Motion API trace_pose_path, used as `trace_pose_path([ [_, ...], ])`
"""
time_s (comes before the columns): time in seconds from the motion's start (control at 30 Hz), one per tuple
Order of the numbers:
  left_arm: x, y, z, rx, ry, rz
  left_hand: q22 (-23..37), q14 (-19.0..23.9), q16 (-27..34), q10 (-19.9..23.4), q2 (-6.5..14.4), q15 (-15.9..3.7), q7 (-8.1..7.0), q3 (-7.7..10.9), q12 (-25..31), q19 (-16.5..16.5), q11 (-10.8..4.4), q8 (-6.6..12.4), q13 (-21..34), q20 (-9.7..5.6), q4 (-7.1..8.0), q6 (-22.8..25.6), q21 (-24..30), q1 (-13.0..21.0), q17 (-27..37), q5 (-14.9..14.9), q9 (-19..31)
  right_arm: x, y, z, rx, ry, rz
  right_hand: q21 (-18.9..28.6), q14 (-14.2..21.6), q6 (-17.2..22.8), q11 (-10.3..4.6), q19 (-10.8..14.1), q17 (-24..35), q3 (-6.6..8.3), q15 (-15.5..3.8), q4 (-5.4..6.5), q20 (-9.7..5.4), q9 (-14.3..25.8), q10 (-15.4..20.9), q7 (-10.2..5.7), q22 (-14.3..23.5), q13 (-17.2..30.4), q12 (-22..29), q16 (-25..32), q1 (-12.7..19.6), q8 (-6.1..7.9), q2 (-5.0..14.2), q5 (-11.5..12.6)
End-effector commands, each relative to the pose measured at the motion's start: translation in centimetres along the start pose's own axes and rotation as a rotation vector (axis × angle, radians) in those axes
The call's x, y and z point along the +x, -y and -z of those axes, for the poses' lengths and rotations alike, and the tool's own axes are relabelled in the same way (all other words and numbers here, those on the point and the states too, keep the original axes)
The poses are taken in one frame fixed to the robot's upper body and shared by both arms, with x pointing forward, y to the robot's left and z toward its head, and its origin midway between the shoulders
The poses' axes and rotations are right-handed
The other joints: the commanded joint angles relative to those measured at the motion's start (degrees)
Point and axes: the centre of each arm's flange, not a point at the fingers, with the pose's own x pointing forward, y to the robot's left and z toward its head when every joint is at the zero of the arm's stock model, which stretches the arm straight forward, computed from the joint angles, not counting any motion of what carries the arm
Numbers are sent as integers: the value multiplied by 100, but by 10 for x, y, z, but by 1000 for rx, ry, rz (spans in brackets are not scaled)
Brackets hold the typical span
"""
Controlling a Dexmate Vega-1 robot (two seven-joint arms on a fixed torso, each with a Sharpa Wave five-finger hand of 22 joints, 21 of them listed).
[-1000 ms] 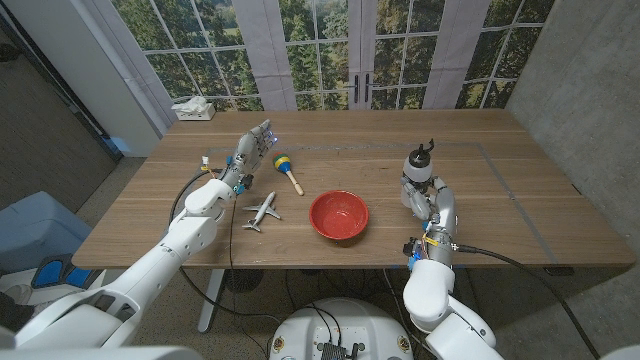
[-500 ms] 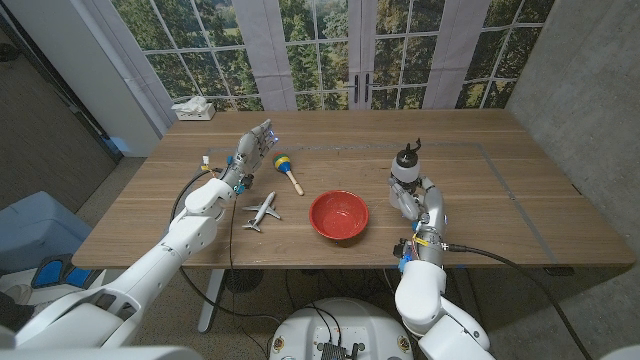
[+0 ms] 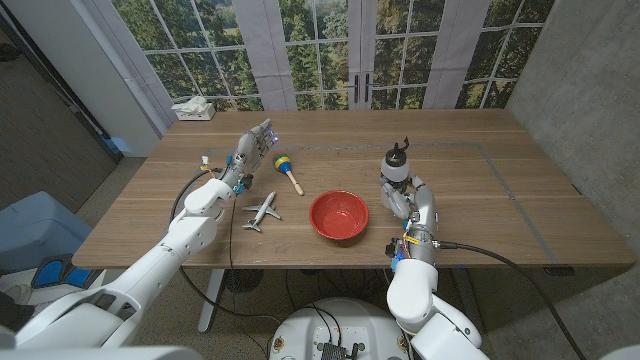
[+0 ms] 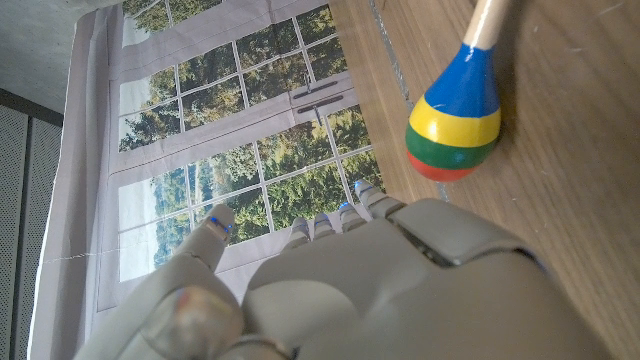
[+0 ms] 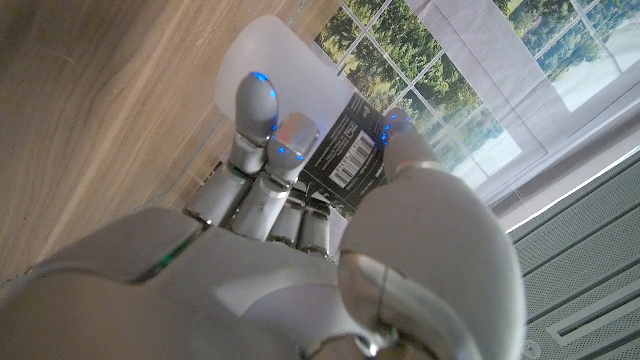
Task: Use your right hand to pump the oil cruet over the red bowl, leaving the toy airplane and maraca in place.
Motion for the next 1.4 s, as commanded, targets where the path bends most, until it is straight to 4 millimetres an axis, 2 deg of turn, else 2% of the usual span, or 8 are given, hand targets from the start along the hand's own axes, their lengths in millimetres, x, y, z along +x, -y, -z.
trace_pose_path([
  [0.03, 2, 0, -1, 0, 6, 10, 24, -521, 15, -342, 309, -331, -20, -2, 6, 35, -44, 6, 15, -132, -18, -3, 17, -26, 19, 37, 10, -4, -8, -4, -137, 64, 51, -4, -35, 265, -259, -14, 0, 156, 2, 88, -358, 21, 326, -226, -9, 24, 25, 14, 393, 9, 535, 23],
  [0.9, -3, 1, -1, -2, 8, 7, 24, -523, 14, -342, 307, -340, -23, -5, 7, 38, -43, 7, 15, -136, -20, -1, 17, -27, 19, 38, 10, 0, -7, -21, -494, 255, 82, 15, -98, 356, -318, -41, -9, 185, 0, 89, -357, 24, 399, -279, -39, 79, -14, -6, 397, 28, 540, 21],
  [1.4, -2, 2, 0, -2, 7, 6, 24, -521, 15, -337, 307, -336, -24, -7, 8, 38, -37, 8, 15, -138, -20, 5, 16, -28, 20, 38, 10, 5, -9, -17, -685, 349, 115, 19, -98, 422, -351, -56, -12, 186, -1, 100, -356, 25, 459, -310, -61, 93, -40, -6, 376, 48, 537, 17],
])
